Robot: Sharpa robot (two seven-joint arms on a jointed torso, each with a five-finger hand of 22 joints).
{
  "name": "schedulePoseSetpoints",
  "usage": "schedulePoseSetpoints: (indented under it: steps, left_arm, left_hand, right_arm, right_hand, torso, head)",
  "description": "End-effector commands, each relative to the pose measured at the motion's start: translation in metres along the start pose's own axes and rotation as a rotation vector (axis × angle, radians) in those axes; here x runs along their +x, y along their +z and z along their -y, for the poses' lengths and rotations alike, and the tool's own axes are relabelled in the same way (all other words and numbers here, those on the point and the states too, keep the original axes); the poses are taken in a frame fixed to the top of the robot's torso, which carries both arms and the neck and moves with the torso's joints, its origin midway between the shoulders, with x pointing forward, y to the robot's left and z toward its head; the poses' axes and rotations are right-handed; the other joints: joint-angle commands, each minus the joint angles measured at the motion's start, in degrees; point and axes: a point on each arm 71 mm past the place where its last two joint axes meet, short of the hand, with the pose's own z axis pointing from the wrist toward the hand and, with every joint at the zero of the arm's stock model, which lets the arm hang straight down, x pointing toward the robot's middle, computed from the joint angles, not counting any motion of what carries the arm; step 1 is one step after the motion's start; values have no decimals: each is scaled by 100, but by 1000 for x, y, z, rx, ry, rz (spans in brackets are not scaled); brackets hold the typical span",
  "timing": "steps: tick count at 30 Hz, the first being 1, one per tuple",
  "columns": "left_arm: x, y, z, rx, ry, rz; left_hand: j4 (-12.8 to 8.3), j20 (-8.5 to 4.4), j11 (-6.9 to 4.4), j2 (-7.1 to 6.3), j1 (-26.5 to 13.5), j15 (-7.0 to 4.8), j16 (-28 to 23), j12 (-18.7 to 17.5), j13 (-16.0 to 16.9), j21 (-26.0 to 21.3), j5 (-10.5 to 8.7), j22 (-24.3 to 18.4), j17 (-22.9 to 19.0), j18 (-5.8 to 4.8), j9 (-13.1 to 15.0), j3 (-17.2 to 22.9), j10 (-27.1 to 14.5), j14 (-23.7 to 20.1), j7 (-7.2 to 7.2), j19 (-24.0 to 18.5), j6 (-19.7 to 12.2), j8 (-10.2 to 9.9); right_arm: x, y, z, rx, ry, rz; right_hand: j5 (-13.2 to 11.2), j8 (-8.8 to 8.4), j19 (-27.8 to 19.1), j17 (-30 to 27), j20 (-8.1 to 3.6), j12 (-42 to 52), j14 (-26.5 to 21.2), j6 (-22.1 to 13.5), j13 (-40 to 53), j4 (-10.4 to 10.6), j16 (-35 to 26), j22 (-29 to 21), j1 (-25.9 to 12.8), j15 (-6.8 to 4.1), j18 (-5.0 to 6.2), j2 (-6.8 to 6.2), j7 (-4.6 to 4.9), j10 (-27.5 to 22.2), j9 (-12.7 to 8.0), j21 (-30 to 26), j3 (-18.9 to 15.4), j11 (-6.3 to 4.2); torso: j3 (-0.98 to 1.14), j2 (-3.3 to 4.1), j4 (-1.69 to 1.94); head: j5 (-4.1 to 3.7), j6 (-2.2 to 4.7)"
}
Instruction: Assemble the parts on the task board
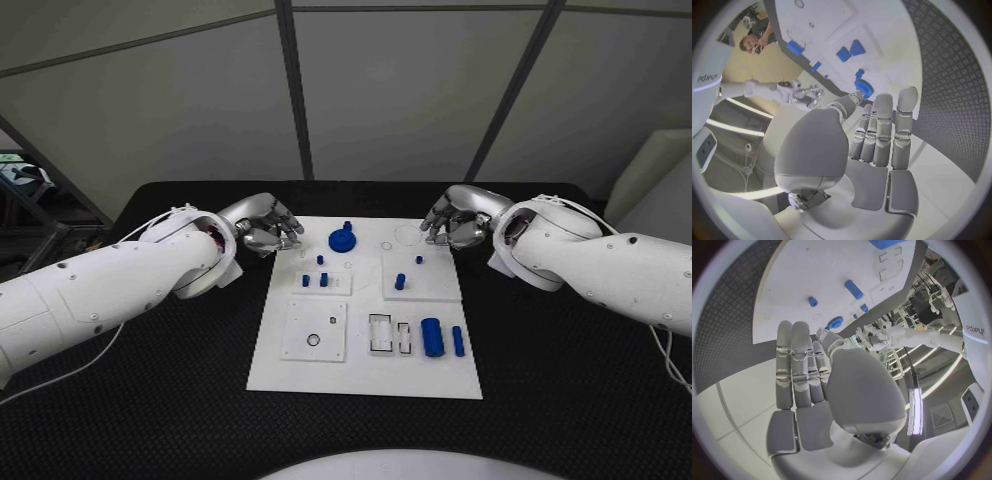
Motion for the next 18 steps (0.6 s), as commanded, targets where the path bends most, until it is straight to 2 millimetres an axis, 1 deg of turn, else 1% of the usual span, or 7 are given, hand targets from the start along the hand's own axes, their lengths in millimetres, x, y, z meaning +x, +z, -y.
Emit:
schedulePoseSetpoints:
  steps: [1, 2, 5, 8, 10, 15, 18]
  left_arm:
    - [-15, -6, 0, 20, -398, 174]
    - [-16, -9, -1, 18, -451, 189]
    - [-19, -14, -2, 15, -571, 212]
    - [-20, -18, -1, 21, -636, 217]
    - [-20, -20, 1, 30, -667, 218]
    - [-20, -23, 5, 51, -723, 223]
    - [-21, -23, 4, 57, -736, 231]
  left_hand:
    - [31, -2, -14, 8, -3, -1, -61, 71, 19, -315, -5, -212, -86, 279, -15, -21, 56, -62, -4, -124, 51, -1]
    - [30, -2, -15, 11, 5, -1, -69, 88, 22, -373, -4, -251, -101, 287, -16, -22, 63, -73, -3, -145, 58, 0]
    - [20, -1, -8, 27, 38, 5, -110, 134, 26, -468, -3, -310, -161, 289, -18, -22, 48, -145, 7, -192, 84, 5]
    - [18, 1, -4, 39, 51, 7, -125, 155, 27, -499, -2, -329, -189, 288, -19, -22, 37, -176, 12, -207, 96, 7]
    - [30, 4, -3, 51, 41, 10, -129, 171, 28, -517, -6, -340, -205, 287, -17, -30, 34, -188, 14, -213, 111, 13]
    - [125, 24, 1, 21, -97, 27, -117, 246, 37, -605, -24, -406, -276, 286, -22, -217, -8, -203, 13, -210, 123, 13]
    - [145, 28, 3, 8, -123, 30, -109, 271, 40, -632, -18, -428, -298, 286, -25, -284, -28, -207, 14, -203, 112, 5]
  right_arm:
    - [5, -2, -1, 20, -202, -13]
    - [7, -2, -1, 20, -213, -18]
    - [15, -4, -3, 19, -235, -34]
    - [21, -5, -5, 14, -245, -44]
    - [25, -5, -7, 9, -248, -50]
    - [33, -4, -12, -3, -248, -60]
    - [35, -2, -13, -7, -250, -61]
  right_hand:
    - [-37, -19, 51, 582, 7, -40, 246, -9, -4, 12, 738, 439, -53, -14, -38, -53, -8, -85, -9, 429, 76, 26]
    - [-42, -22, 103, 783, 10, -47, 261, -20, -6, 22, 964, 640, -74, -12, -66, -66, 1, -106, -10, 602, 86, 33]
    - [-50, -23, 260, 1400, 27, -60, 290, -57, -9, 40, 1687, 1269, -114, 1, -145, -103, 16, -167, -10, 1159, 146, 41]
    - [-55, -24, 317, 1744, 49, -74, 278, -94, -12, 45, 2105, 1622, -132, 14, -187, -135, 25, -236, -11, 1477, 200, 63]
    - [-58, -17, 373, 2035, 67, -66, 273, -107, -10, 50, 2438, 1914, -149, 19, -224, -152, 27, -260, -8, 1733, 238, 81]
    - [-55, -14, 478, 2533, 99, -47, 262, -120, -12, 36, 3010, 2466, -141, 23, -294, -155, 38, -281, -5, 2209, 360, 96]
    - [-203, -15, 513, 2714, 107, -39, 256, -121, -13, -1, 3221, 2679, -90, 31, -320, -141, 54, -282, -5, 2394, 489, 99]
  torso:
    - [-12, -9, 9]
    - [-8, -11, 10]
    - [-7, -9, 8]
    - [-10, -6, 4]
    - [-6, -5, 3]
    - [-3, -2, -3]
    - [1, 0, -2]
  head:
    - [-55, 7]
    - [-73, 6]
    - [-69, 12]
    - [-60, 10]
    - [-59, 13]
    - [-51, 17]
    - [-51, 17]
